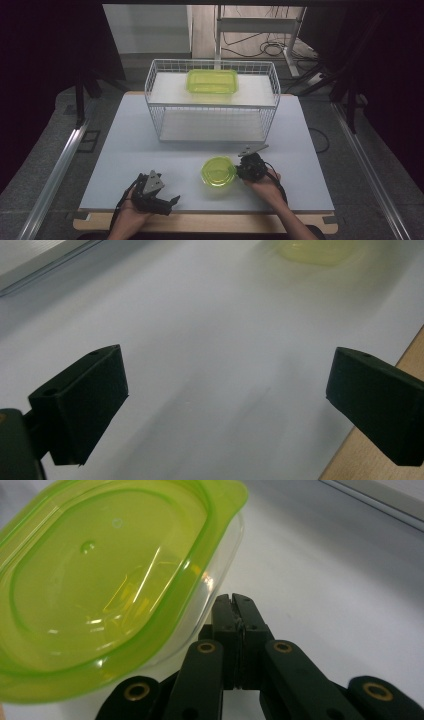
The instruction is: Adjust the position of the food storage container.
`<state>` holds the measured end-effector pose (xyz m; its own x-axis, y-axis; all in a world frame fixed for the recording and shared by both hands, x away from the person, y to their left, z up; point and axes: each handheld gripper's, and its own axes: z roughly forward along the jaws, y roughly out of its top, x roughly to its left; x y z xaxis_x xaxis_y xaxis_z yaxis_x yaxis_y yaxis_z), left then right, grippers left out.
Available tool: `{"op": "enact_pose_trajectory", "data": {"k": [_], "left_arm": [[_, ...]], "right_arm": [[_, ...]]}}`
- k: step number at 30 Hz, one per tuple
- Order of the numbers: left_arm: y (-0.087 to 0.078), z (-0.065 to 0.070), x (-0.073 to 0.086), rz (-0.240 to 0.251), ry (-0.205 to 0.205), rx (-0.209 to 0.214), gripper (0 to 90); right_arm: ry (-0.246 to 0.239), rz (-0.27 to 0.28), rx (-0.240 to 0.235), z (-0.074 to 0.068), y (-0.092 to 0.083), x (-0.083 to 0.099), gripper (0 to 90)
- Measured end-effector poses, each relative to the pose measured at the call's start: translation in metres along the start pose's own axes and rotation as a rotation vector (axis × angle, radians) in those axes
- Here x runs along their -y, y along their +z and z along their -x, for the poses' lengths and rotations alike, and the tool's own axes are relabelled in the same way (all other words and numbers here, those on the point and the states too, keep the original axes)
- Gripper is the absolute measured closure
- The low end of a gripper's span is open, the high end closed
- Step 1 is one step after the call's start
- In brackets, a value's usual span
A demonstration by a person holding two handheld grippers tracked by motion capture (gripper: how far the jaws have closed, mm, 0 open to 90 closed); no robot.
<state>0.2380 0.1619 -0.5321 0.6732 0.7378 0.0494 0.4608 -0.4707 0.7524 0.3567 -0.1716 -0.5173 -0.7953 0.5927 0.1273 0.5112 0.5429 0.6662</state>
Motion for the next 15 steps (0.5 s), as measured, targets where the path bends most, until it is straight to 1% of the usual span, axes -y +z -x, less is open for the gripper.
{"op": "enact_pose_trajectory", "data": {"k": [3, 5, 6, 8, 9, 13, 15], "left_arm": [[0.0, 0.0, 0.0, -0.001, 0.002, -0.001, 2.9], [0.0, 0.0, 0.0, -0.001, -0.002, 0.0, 2.9], [0.0, 0.0, 0.0, -0.001, -0.002, 0.001, 3.0], [-0.001, 0.0, 0.0, -0.002, 0.001, 0.0, 2.9], [-0.001, 0.0, 0.0, -0.002, 0.002, -0.001, 3.0], [-0.001, 0.0, 0.0, -0.001, 0.001, -0.004, 2.9], [-0.001, 0.0, 0.0, -0.001, 0.005, -0.004, 2.9]], "right_arm": [[-0.007, 0.001, -0.002, 0.0, 0.002, -0.001, 87.7], [-0.003, 0.001, 0.007, 0.002, 0.001, 0.0, 86.6], [0.004, 0.005, 0.017, 0.004, -0.001, 0.001, 85.9], [0.025, 0.024, 0.02, 0.007, -0.006, 0.002, 84.9], [0.028, 0.033, 0.026, 0.008, -0.009, 0.003, 84.4], [0.015, 0.053, 0.062, 0.011, -0.018, 0.005, 82.1], [0.02, 0.06, 0.077, 0.013, -0.024, 0.007, 80.0]]}}
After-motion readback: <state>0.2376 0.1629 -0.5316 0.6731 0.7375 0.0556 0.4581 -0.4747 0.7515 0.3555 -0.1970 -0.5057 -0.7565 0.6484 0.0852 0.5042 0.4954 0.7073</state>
